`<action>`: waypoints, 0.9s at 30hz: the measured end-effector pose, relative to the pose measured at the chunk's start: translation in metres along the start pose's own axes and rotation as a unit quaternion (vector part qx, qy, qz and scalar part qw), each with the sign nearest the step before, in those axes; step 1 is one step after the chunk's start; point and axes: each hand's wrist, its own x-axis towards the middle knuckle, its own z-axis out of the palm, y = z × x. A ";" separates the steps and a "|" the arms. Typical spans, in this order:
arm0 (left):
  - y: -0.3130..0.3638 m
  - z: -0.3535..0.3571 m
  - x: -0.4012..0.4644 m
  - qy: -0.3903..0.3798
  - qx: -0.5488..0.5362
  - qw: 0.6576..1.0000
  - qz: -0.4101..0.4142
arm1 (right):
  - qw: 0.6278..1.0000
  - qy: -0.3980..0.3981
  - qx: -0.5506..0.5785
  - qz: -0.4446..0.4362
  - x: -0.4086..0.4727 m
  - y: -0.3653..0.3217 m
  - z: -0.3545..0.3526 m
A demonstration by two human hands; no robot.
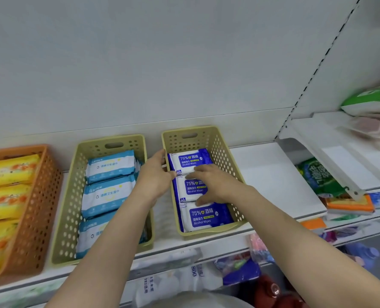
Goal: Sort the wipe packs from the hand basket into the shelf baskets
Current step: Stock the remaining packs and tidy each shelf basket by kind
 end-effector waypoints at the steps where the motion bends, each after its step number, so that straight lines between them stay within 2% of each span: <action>1: 0.001 0.000 -0.001 0.000 0.000 1.000 0.000 | 1.000 -0.022 -0.004 0.001 0.001 0.001 0.002; 10: 0.014 -0.004 -0.016 -0.001 0.019 1.000 0.019 | 0.999 -0.034 -0.020 0.025 -0.003 -0.008 -0.004; 15: 0.021 -0.055 -0.038 0.046 0.088 0.993 0.066 | 0.998 0.027 -0.029 0.048 -0.011 -0.042 -0.041; 18: 0.013 -0.113 -0.062 0.100 0.145 0.980 0.095 | 0.996 0.077 -0.044 0.018 -0.012 -0.091 -0.064; 22: -0.019 -0.206 -0.118 0.197 0.229 0.947 0.108 | 0.988 0.135 -0.034 -0.063 -0.021 -0.188 -0.075; 27: -0.087 -0.316 -0.227 0.290 0.299 0.904 0.093 | 0.963 0.185 -0.019 -0.194 -0.041 -0.334 -0.038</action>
